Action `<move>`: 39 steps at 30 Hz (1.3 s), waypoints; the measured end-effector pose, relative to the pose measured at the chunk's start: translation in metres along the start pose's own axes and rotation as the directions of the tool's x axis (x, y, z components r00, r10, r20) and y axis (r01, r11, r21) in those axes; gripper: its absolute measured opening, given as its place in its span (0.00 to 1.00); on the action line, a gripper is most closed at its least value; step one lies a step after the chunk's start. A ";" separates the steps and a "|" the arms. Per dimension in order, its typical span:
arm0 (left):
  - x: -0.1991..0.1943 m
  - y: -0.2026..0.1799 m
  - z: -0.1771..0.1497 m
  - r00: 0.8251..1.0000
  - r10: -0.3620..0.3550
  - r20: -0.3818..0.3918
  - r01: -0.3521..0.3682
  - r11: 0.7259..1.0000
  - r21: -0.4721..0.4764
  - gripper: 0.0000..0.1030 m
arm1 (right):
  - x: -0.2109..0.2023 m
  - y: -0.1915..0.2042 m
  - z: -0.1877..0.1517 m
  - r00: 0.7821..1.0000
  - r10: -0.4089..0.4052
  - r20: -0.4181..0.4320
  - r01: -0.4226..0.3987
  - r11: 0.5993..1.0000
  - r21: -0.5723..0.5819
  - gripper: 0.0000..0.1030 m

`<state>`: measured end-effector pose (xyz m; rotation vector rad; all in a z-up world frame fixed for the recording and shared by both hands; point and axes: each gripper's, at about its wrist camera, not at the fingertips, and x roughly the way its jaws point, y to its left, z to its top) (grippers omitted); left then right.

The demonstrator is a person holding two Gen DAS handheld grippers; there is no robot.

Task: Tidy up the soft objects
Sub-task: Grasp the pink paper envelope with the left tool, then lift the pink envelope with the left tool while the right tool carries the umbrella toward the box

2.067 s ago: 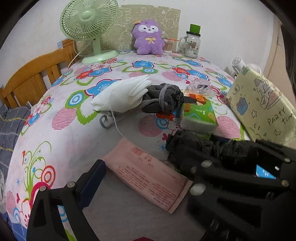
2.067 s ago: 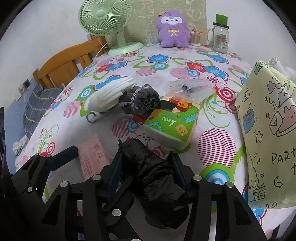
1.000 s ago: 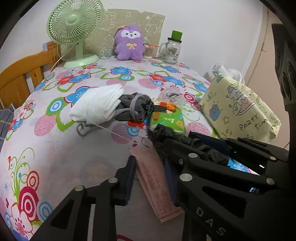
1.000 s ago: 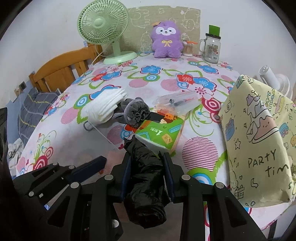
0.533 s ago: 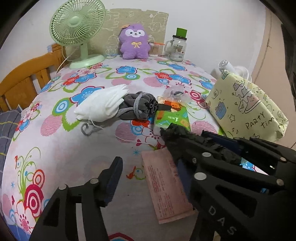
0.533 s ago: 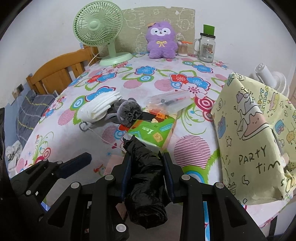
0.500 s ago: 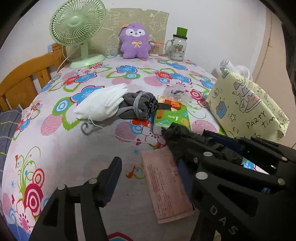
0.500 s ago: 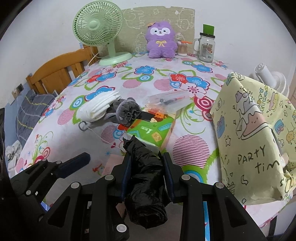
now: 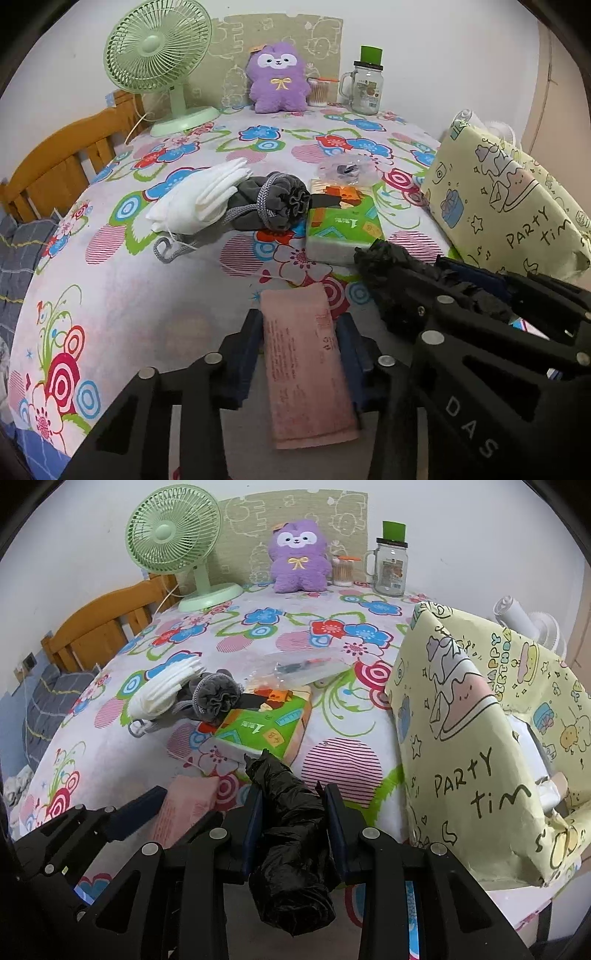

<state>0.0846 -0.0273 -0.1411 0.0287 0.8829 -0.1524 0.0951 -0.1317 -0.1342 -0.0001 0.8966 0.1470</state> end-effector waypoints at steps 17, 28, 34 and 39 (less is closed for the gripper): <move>-0.034 0.004 0.018 0.998 0.002 0.065 -0.002 1.000 0.005 0.38 | -0.027 0.009 0.014 0.998 0.021 0.061 -0.021 1.000 0.002 0.35; -0.058 0.003 0.043 0.992 0.000 0.128 -0.001 1.000 0.011 0.38 | -0.053 0.009 0.038 0.992 0.007 0.125 -0.008 1.000 0.010 0.35; -0.070 -0.001 0.058 0.987 0.001 0.163 -0.004 1.000 0.014 0.38 | -0.067 0.004 0.053 0.987 0.000 0.159 -0.002 1.000 0.015 0.35; -0.082 -0.006 0.068 0.982 0.006 0.190 -0.010 1.000 0.017 0.38 | -0.079 0.000 0.064 0.982 -0.001 0.187 -0.002 1.000 0.015 0.35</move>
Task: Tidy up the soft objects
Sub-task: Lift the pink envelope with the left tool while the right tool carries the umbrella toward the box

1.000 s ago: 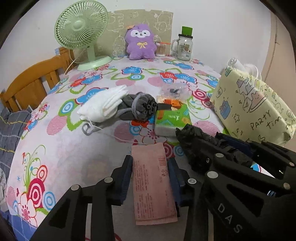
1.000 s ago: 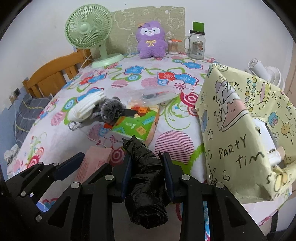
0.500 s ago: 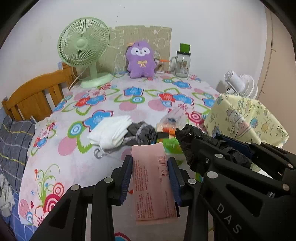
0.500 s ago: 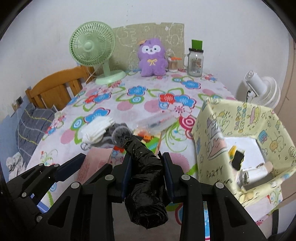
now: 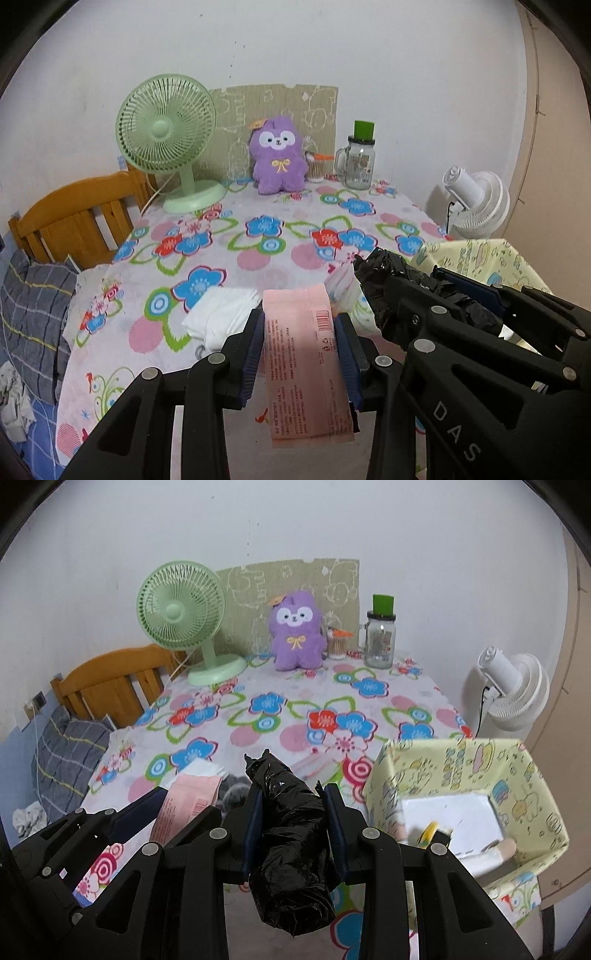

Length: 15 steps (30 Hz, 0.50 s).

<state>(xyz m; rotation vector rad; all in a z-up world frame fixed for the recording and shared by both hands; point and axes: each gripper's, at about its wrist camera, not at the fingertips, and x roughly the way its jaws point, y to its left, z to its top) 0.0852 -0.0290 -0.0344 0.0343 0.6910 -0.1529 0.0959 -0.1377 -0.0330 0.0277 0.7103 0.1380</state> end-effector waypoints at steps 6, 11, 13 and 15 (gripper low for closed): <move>-0.007 -0.009 0.012 1.000 0.004 0.026 -0.004 1.000 0.006 0.38 | -0.011 -0.007 0.012 1.000 0.003 0.028 -0.003 1.000 0.003 0.35; -0.013 -0.018 0.019 0.999 0.001 0.046 -0.001 1.000 0.004 0.38 | -0.020 -0.015 0.019 0.999 0.004 0.047 -0.004 1.000 -0.003 0.35; -0.013 -0.021 0.021 0.999 0.001 0.050 -0.001 1.000 0.003 0.38 | -0.022 -0.020 0.021 0.999 0.005 0.052 -0.005 1.000 -0.006 0.35; -0.014 -0.025 0.023 0.999 0.002 0.054 -0.003 1.000 0.004 0.38 | -0.023 -0.024 0.023 0.998 0.007 0.056 -0.006 1.000 -0.008 0.35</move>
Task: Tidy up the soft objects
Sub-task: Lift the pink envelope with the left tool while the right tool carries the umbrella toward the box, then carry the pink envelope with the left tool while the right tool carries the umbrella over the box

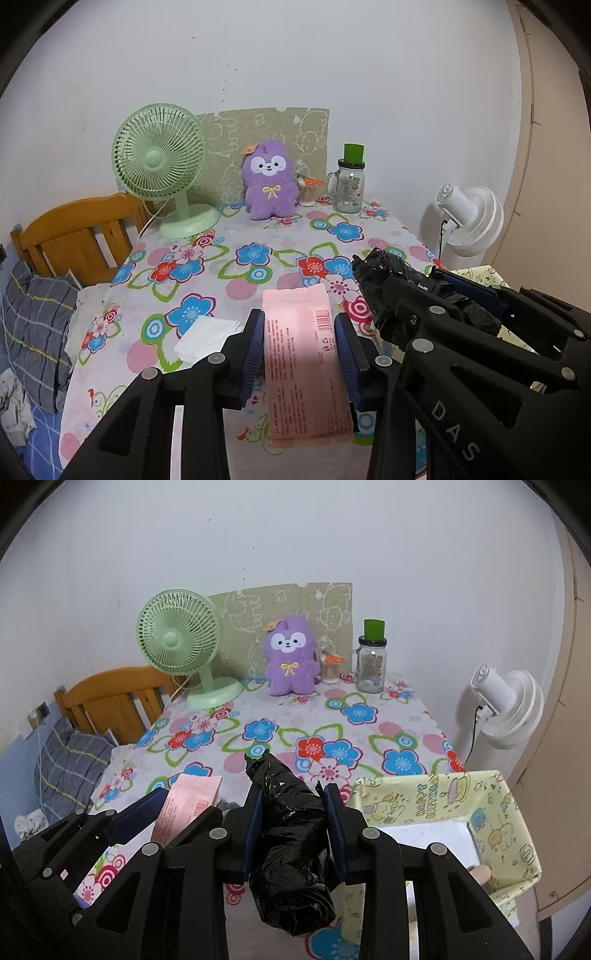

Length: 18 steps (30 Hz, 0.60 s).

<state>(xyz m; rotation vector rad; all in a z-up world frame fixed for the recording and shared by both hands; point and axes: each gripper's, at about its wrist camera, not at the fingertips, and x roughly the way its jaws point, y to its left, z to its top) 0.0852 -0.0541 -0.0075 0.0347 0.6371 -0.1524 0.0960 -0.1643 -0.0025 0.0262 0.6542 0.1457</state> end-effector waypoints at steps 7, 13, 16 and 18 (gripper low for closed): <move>-0.001 -0.018 0.007 1.000 -0.008 0.014 0.008 1.000 0.000 0.38 | -0.007 -0.018 0.006 1.000 -0.004 0.013 0.004 1.000 -0.011 0.35; 0.000 -0.036 0.011 0.999 -0.023 0.022 0.023 1.000 0.008 0.38 | -0.012 -0.036 0.007 1.000 -0.011 0.022 0.011 1.000 -0.005 0.35; 0.001 -0.045 0.013 0.999 -0.028 0.025 0.028 0.999 0.017 0.38 | -0.015 -0.046 0.008 1.000 -0.016 0.027 0.016 1.000 0.001 0.35; 0.002 -0.052 0.014 0.999 -0.032 0.027 0.031 0.999 0.022 0.38 | -0.016 -0.052 0.008 0.999 -0.021 0.030 0.021 1.000 0.004 0.35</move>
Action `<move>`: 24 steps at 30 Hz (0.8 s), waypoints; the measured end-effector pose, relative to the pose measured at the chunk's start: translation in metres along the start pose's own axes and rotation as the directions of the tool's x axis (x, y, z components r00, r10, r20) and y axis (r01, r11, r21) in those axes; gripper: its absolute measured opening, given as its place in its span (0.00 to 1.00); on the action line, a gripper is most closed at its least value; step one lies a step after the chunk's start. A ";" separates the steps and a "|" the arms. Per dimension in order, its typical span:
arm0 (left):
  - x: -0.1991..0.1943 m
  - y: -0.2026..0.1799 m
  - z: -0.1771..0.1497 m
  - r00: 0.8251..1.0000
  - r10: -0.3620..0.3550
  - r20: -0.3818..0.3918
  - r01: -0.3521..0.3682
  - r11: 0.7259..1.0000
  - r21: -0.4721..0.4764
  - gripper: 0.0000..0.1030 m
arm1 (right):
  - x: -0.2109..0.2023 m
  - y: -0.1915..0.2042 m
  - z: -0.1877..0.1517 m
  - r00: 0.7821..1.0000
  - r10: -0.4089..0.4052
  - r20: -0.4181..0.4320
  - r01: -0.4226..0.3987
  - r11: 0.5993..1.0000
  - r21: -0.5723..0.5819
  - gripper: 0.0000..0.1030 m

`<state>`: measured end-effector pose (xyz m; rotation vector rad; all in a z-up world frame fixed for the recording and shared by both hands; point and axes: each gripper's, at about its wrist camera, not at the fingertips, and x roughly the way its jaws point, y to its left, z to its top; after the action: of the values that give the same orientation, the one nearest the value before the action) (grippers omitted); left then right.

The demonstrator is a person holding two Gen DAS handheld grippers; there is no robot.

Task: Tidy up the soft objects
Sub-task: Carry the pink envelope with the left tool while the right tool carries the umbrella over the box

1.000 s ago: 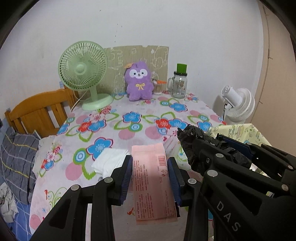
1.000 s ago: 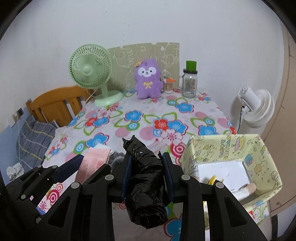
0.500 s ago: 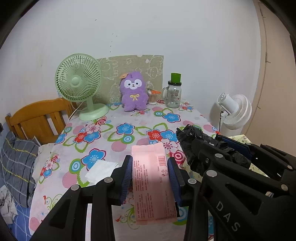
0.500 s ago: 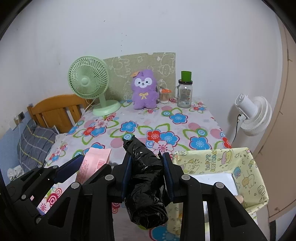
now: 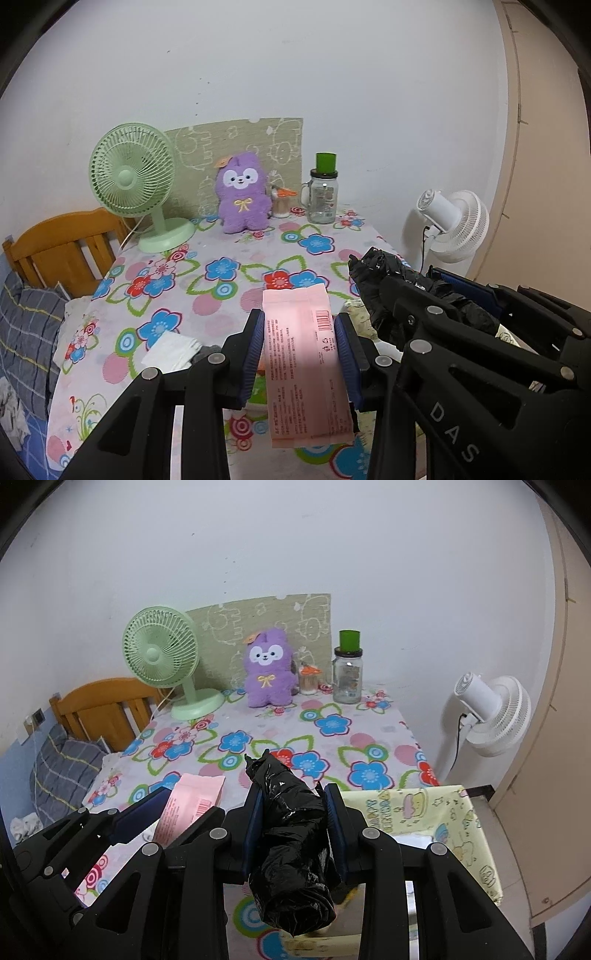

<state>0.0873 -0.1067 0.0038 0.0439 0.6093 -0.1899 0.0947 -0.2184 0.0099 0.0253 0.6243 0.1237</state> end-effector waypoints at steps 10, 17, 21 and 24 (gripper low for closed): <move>0.010 -0.032 0.003 1.000 -0.023 -0.010 0.023 0.999 0.030 0.38 | -0.002 -0.031 -0.002 1.000 -0.021 -0.003 0.021 0.999 0.026 0.35; 0.021 -0.054 0.005 0.998 -0.056 -0.019 0.057 0.997 0.048 0.38 | -0.001 -0.053 -0.004 0.999 -0.050 -0.009 0.050 0.998 0.038 0.35; 0.029 -0.066 0.005 0.997 -0.070 -0.028 0.071 0.996 0.060 0.38 | 0.002 -0.066 -0.005 0.998 -0.064 -0.015 0.065 0.997 0.049 0.35; 0.037 -0.074 0.006 0.996 -0.080 -0.037 0.083 0.994 0.067 0.38 | 0.006 -0.077 -0.006 0.997 -0.072 -0.023 0.073 0.996 0.058 0.35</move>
<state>0.1060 -0.1862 -0.0110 0.0890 0.6390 -0.2896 0.1049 -0.2940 -0.0029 0.0584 0.6484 0.0353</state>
